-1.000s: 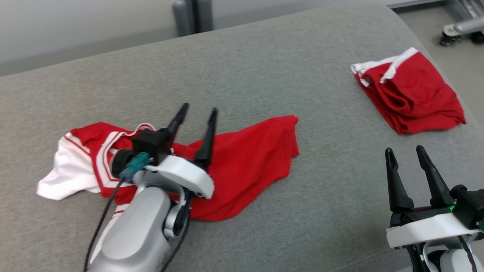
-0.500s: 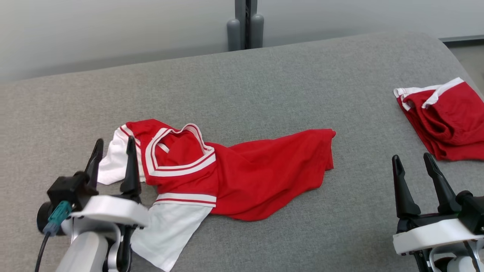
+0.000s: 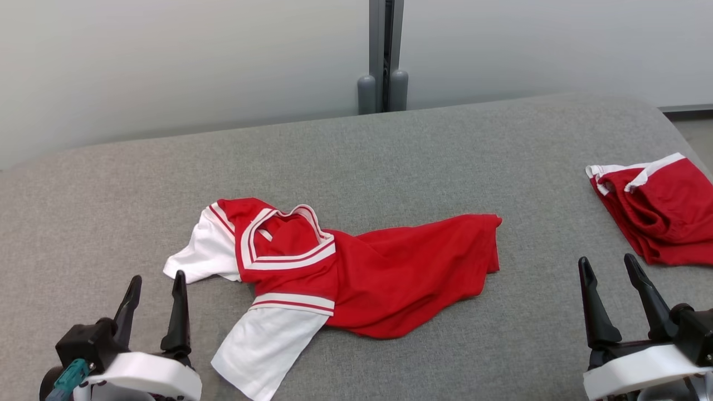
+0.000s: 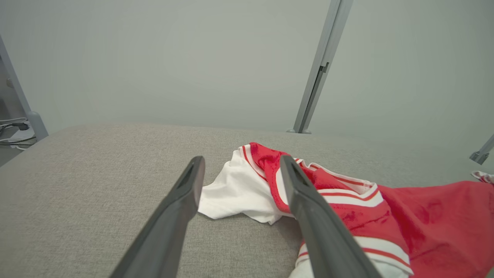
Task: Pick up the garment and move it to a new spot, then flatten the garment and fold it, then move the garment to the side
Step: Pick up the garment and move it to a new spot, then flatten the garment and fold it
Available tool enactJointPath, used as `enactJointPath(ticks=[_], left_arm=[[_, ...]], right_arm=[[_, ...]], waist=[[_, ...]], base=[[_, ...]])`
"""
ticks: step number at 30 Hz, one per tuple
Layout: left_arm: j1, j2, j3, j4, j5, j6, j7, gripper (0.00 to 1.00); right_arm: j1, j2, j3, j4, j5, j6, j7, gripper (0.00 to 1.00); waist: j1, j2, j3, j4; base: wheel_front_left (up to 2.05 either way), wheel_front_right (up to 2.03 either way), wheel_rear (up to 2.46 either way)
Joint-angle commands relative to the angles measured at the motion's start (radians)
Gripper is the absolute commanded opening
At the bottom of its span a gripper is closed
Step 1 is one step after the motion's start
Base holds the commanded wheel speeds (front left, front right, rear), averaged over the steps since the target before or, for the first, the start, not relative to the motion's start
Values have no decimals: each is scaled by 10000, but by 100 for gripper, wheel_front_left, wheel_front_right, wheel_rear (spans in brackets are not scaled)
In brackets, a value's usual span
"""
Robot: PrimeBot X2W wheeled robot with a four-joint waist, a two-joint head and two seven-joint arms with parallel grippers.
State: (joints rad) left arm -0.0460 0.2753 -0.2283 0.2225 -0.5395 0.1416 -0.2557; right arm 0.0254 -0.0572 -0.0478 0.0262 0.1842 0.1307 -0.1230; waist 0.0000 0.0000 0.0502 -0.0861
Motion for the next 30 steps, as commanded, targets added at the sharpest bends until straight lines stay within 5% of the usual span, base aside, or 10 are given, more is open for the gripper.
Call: enactJointPath(ticks=[1, 30], left_arm=[[84, 93, 46, -9, -36, -42, -7, 100], [930, 125, -188, -516, 180, 85, -34, 100]], right_arm=[[99, -62, -19, -33, -25, 4, 40, 100], [1035, -10, -190, -674, -227, 4, 647, 100]], waist=[[0, 0, -106, 39], [0, 0, -791, 344]], base=[[0, 0, 0], [0, 0, 0]])
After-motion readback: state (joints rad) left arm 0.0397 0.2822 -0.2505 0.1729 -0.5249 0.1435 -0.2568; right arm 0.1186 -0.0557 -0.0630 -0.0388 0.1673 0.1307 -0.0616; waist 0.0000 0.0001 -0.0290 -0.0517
